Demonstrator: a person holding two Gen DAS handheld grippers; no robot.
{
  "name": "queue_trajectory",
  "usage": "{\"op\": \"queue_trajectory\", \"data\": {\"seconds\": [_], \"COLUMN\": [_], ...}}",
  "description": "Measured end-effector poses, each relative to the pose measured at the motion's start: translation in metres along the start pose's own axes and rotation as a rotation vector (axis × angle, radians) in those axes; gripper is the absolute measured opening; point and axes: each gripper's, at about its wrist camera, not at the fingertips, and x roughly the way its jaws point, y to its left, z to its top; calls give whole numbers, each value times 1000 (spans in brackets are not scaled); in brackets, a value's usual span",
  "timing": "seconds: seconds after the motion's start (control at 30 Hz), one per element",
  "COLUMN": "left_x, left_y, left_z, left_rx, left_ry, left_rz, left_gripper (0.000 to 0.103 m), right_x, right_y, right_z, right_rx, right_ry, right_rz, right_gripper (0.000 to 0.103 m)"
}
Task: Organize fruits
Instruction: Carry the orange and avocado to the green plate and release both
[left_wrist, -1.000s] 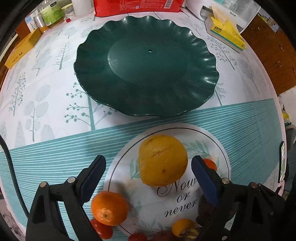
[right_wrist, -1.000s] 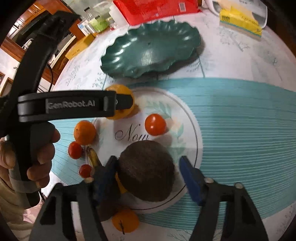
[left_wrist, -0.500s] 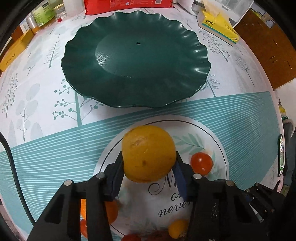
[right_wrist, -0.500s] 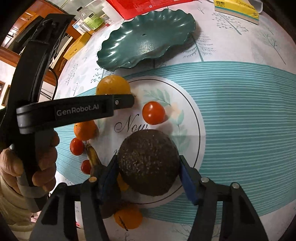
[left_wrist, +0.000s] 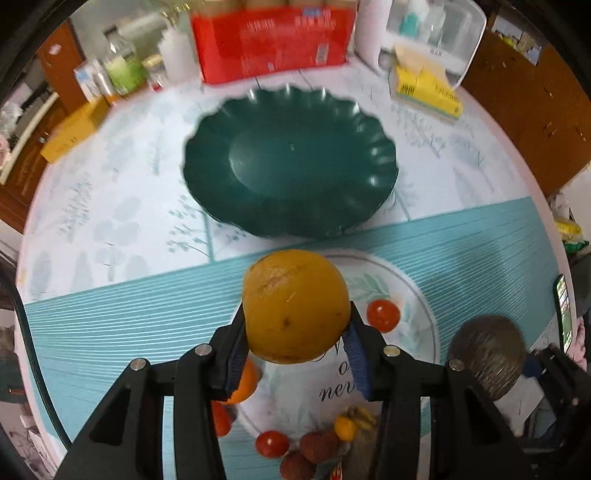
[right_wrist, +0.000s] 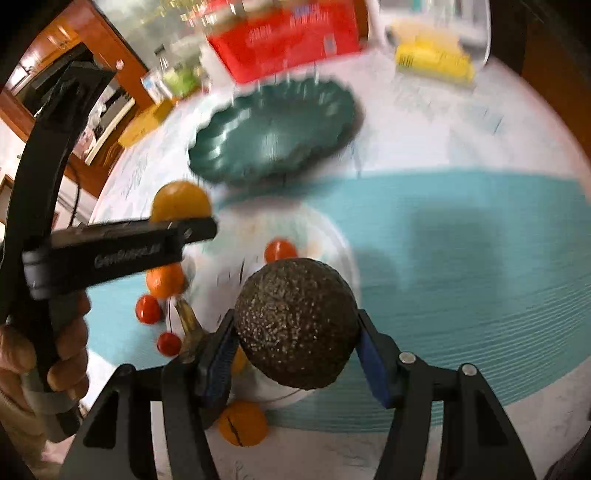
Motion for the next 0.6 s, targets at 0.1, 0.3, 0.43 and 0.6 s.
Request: {"op": "queue_trajectory", "data": {"seconds": [0.1,0.3,0.43,0.6], "left_x": [-32,-76,-97,-109], "left_y": [8,9,12,21], "left_z": [-3,1,16,43], "left_rx": [-24,-29,-30,-29], "left_ry": [-50,-139,-183,-215], "left_rz": [8,57,82,108], "left_gripper": [46,46,46,46], "right_x": [-25,-70,-94,-102], "right_y": [8,30,43,56], "right_z": [8,40,68,110], "right_rx": [-37,-150,-216,-247], "right_ry": [-97,-249,-338,-391], "right_rz": [-29,-68,-76,-65], "right_gripper": [61,61,61,61]}}
